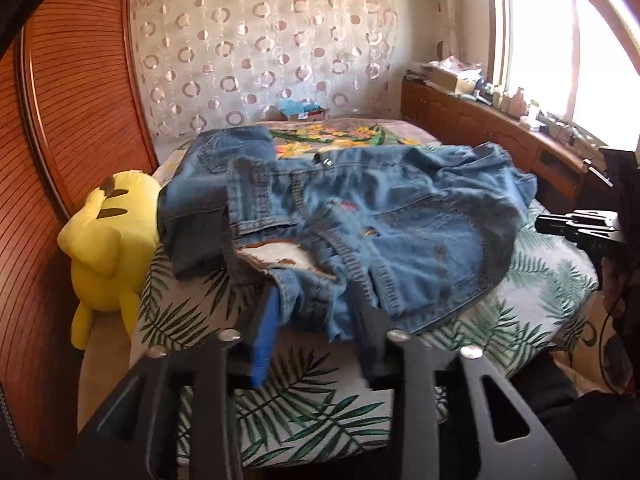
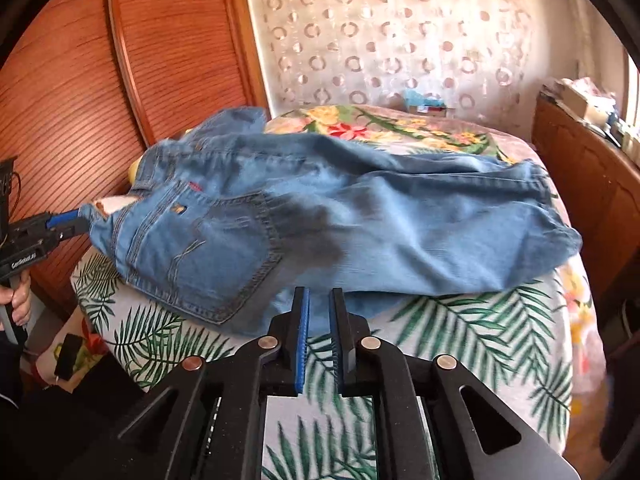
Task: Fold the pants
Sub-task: 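Release the jeans with both grippers and smooth them flat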
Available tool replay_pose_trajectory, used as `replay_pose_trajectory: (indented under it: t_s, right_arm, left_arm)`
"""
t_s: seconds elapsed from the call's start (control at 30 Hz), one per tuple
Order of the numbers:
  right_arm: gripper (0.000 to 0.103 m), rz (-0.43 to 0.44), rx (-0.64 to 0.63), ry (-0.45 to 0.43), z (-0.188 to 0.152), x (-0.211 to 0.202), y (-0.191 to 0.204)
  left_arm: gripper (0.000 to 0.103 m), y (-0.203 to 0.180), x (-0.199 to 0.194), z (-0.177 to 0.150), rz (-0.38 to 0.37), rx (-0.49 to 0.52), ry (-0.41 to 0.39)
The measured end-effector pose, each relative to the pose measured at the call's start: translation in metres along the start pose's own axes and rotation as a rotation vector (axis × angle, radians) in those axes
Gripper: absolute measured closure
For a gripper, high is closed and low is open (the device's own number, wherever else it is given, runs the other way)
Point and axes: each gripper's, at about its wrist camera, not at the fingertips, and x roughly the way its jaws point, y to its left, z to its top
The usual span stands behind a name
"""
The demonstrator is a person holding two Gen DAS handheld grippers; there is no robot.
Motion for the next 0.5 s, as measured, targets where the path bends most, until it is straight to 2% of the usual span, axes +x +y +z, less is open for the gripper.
replay_pose_trajectory:
  t_s: [0.1,0.17,0.2,0.23,0.3,0.5]
  right_arm:
    - [0.091,-0.031,0.012,-0.018,-0.002,-0.009,-0.009]
    - [0.084,-0.048,0.03,-0.027,-0.003,-0.013,-0.016]
    - [0.08,-0.057,0.041,-0.031,-0.003,-0.015,-0.02]
    - [0.071,-0.07,0.049,-0.035,-0.003,-0.016,-0.024]
    - [0.063,-0.108,0.066,-0.045,-0.003,-0.02,-0.035]
    - [0.062,-0.172,0.122,-0.059,-0.006,-0.025,-0.067]
  left_arm:
    - [0.047,-0.003,-0.001,0.004,-0.016,0.005,-0.008]
    - [0.028,-0.006,0.001,0.009,-0.021,0.008,-0.014]
    - [0.025,-0.009,0.002,0.012,-0.032,0.012,-0.02]
    - [0.023,-0.012,0.003,0.015,-0.042,0.02,-0.025]
    - [0.023,-0.019,0.005,0.02,-0.051,0.031,-0.032]
    - [0.023,-0.043,0.029,0.037,-0.105,0.057,-0.055]
